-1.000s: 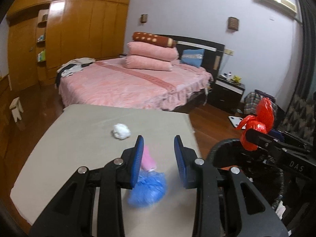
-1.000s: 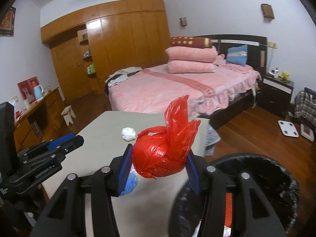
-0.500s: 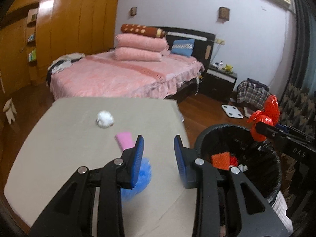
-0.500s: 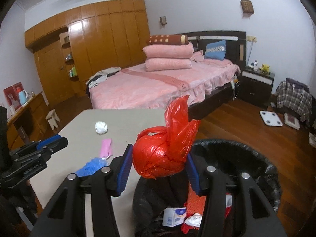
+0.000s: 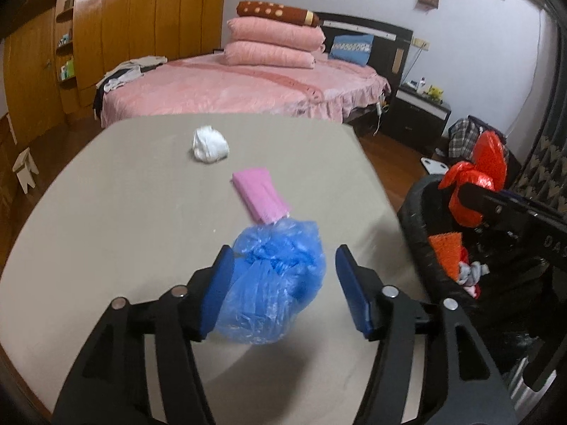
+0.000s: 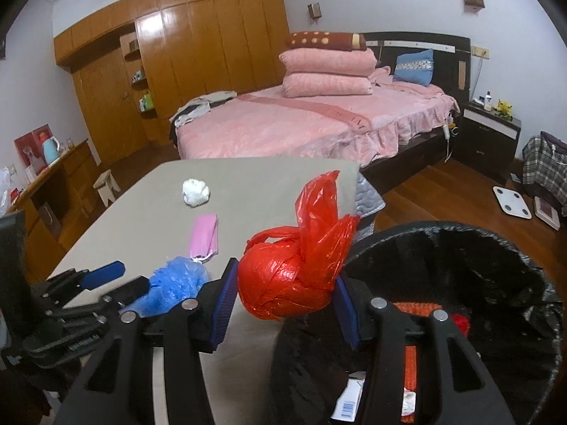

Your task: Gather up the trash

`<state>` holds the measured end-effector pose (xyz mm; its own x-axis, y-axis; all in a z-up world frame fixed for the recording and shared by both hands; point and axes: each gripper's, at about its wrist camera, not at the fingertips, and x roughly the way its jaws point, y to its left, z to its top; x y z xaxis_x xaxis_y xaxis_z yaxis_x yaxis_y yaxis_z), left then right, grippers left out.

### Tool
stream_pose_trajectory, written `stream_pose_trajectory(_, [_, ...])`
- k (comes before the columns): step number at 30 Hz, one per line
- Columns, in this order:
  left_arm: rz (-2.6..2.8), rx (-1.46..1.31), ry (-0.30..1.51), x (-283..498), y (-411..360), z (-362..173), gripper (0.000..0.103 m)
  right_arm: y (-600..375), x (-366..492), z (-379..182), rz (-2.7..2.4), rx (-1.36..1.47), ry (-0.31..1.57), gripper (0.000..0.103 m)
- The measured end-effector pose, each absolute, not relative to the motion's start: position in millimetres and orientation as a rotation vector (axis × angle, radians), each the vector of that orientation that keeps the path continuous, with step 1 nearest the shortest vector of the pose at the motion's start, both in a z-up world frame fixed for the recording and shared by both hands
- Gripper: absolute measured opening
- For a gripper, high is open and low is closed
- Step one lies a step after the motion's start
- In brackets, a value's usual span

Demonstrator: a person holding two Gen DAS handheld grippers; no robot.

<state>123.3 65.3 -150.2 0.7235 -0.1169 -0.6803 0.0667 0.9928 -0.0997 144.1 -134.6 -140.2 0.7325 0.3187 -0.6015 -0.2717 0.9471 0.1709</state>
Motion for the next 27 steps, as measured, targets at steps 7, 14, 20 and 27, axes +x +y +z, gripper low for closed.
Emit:
stream_pose_trajectory(7, [-0.083, -0.068, 0.832, 145.0, 66.6, -177.9, 0.067, -124.4, 153.0, -153.7, 0.334, 0.072, 0.718, 0.05])
stream_pose_trajectory(14, [-0.085, -0.075, 0.838, 147.5, 67.7, -177.1, 0.05, -125.4, 155.2, -153.2, 0.34, 0.074, 0.719, 0.05])
stream_pose_trajectory(20, [-0.081, -0.09, 0.8, 140.7, 64.3, -159.7, 0.045, -128.8, 148.0, -139.9, 0.342, 0.068, 0.685, 0.05])
stream_pose_trajectory(27, [-0.109, -0.089, 0.689, 123.1, 55.1, -109.4, 0.045, -141.6, 133.7, -108.8, 0.335, 0.084, 0.616, 0.05])
